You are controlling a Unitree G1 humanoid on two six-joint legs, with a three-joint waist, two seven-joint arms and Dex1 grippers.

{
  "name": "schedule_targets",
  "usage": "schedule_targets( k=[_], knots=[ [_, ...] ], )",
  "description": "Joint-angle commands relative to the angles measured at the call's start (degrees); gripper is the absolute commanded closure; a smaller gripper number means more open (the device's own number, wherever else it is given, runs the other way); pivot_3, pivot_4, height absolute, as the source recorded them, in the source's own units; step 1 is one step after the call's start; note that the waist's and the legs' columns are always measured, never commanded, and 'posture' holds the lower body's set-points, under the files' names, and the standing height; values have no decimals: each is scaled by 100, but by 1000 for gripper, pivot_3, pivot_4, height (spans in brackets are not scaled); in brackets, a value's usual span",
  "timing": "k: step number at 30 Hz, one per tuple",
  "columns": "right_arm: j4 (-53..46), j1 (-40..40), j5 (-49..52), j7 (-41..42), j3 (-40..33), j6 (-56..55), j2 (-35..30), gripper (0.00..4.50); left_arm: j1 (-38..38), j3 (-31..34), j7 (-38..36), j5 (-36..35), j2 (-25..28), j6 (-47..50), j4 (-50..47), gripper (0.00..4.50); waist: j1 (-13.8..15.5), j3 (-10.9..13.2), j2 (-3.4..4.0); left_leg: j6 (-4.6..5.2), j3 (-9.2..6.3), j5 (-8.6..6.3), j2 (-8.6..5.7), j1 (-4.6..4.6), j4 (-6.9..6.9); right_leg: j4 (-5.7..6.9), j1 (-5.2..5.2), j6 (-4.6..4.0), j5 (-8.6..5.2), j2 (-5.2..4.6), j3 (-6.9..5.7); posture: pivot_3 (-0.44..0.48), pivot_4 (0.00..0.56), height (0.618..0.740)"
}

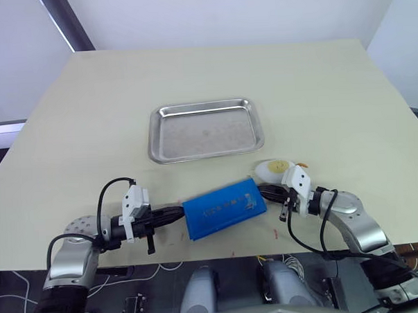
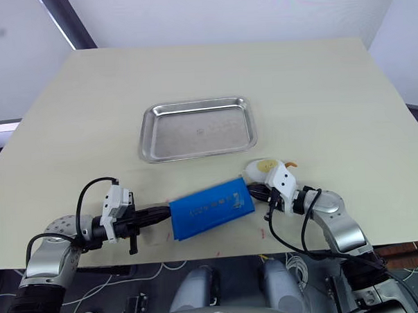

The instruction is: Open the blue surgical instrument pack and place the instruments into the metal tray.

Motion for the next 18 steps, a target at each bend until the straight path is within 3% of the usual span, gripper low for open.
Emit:
schedule_targets(
  k=[1, 18],
  knots=[
    [-197, 5, 69, 103, 58, -78, -26, 4500, -201, -59, 174, -32, -152, 17, -8, 4483, 8, 0, 0, 0, -1, 0, -1, -1, 2, 0, 0, 0, 0, 0, -1, 0, 150, 740],
    [-430, 174, 95, 36, -39, 104, -192, 4500, -901, -185, 362, 442, -375, -367, 870, 4483, 14, -2, 3, 1, -19, 0, -3, -16, 22, 3, 0, 1, 1, 0, -17, 0, 150, 740]
  ],
)
